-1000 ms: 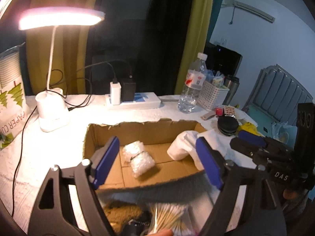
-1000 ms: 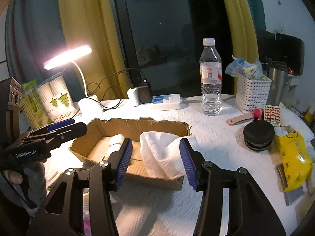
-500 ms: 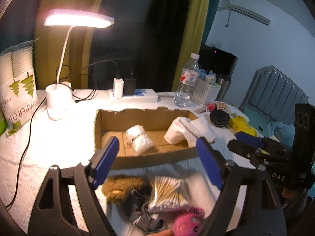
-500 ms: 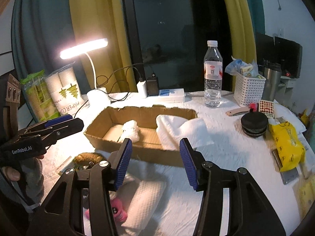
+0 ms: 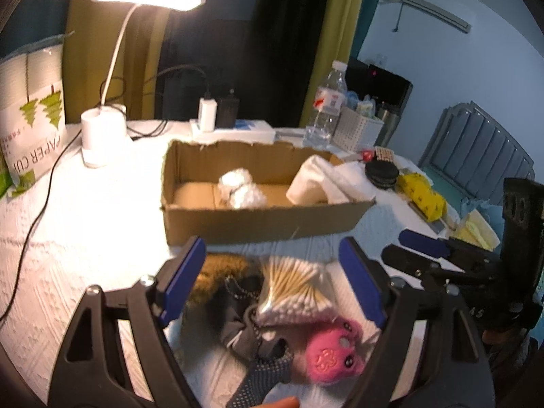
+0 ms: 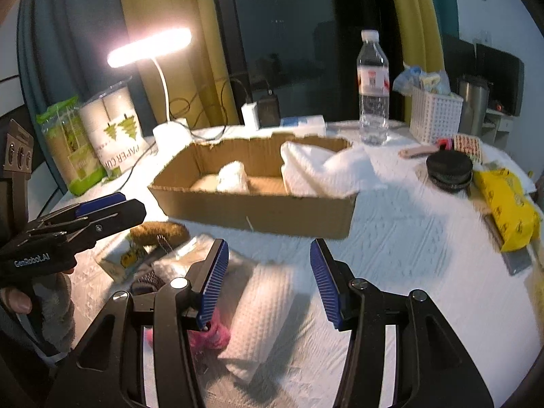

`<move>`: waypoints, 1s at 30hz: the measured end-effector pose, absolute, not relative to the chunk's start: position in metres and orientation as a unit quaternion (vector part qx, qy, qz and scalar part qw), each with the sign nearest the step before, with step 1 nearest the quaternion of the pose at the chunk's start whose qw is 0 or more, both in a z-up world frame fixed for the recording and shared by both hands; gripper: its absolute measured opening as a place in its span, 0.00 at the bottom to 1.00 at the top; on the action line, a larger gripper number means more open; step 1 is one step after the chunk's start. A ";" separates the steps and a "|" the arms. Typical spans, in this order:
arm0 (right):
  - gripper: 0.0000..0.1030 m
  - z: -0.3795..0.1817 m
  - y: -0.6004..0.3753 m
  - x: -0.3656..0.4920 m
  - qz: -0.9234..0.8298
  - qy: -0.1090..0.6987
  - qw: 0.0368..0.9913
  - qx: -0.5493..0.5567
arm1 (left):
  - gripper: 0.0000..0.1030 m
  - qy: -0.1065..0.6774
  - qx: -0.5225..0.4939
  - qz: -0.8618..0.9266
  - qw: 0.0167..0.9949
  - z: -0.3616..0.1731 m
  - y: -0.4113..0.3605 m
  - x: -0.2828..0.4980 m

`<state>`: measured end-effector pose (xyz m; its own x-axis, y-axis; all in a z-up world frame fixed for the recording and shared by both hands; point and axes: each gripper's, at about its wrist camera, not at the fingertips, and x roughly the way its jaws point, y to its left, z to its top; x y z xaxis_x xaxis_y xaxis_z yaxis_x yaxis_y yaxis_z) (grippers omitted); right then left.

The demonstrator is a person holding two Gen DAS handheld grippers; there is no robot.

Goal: Organize soft objects
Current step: 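Grasp the folded white paper towel with the right tool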

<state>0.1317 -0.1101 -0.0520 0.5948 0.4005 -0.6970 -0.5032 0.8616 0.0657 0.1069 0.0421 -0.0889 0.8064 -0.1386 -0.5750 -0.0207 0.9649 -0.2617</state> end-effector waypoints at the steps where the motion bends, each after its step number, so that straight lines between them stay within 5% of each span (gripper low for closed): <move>1: 0.52 -0.056 -0.110 0.131 0.254 0.376 0.889 -0.068 | 0.80 0.314 -0.128 -0.032 0.940 -0.092 0.041 0.107; 17: 0.51 -0.107 -0.102 0.141 0.257 0.446 0.853 -0.084 | 0.80 0.368 -0.095 -0.032 0.924 -0.117 0.021 0.123; 20: 0.26 -0.111 -0.096 0.140 0.269 0.455 0.843 -0.100 | 0.80 0.382 -0.088 -0.031 0.920 -0.122 0.015 0.129; 30: 0.12 -0.109 -0.103 0.139 0.282 0.443 0.844 -0.111 | 0.80 0.403 -0.058 -0.027 0.913 -0.126 -0.004 0.140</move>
